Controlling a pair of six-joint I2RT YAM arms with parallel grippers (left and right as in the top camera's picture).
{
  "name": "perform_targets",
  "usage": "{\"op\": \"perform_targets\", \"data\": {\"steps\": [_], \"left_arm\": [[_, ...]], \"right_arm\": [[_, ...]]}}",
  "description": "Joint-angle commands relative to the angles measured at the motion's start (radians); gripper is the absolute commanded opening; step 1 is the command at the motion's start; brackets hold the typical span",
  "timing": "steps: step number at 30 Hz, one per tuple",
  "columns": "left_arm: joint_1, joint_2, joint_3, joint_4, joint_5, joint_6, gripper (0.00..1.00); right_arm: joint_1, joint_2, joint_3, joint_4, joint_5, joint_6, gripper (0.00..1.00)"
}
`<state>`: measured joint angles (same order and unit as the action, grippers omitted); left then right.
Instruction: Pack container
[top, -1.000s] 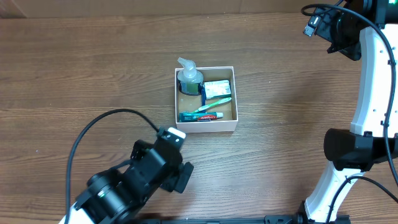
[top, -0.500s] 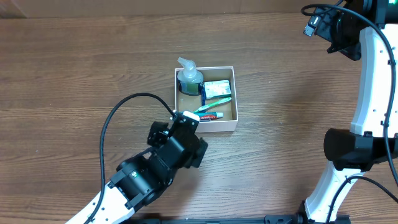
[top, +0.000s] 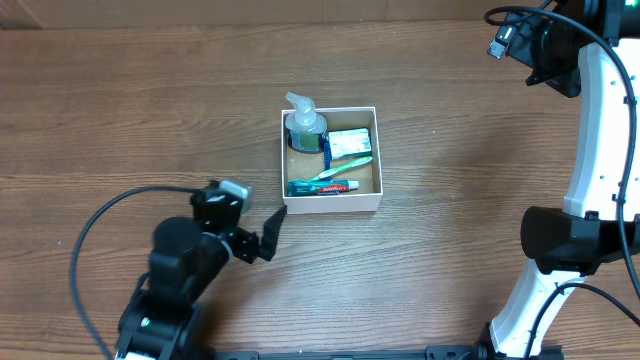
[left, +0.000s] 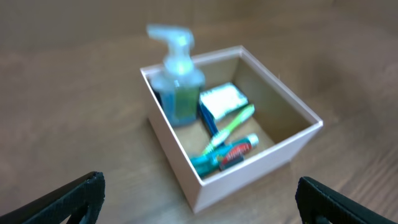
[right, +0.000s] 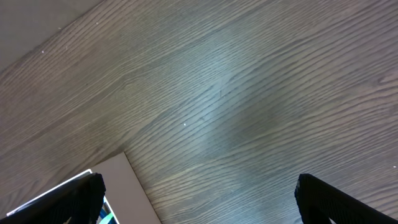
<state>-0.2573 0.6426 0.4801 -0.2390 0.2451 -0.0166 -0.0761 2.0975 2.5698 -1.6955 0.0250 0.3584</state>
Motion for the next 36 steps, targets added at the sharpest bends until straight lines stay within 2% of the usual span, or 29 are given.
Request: {"op": "perform_targets", "data": {"steps": [1,10,36], "left_arm": [[0.066,-0.085,-0.053,0.056,0.111,0.048,1.00],[0.192,-0.280,-0.238,0.241,0.122,-0.005,1.00],[0.298,-0.593,-0.475,0.245,0.032,-0.013,1.00]], "right_arm": [[0.003,-0.010,0.000,0.003,-0.004,-0.006,1.00],[0.003,-0.010,0.000,0.003,-0.004,-0.006,1.00],[0.003,-0.010,0.000,0.003,-0.004,-0.007,1.00]]}}
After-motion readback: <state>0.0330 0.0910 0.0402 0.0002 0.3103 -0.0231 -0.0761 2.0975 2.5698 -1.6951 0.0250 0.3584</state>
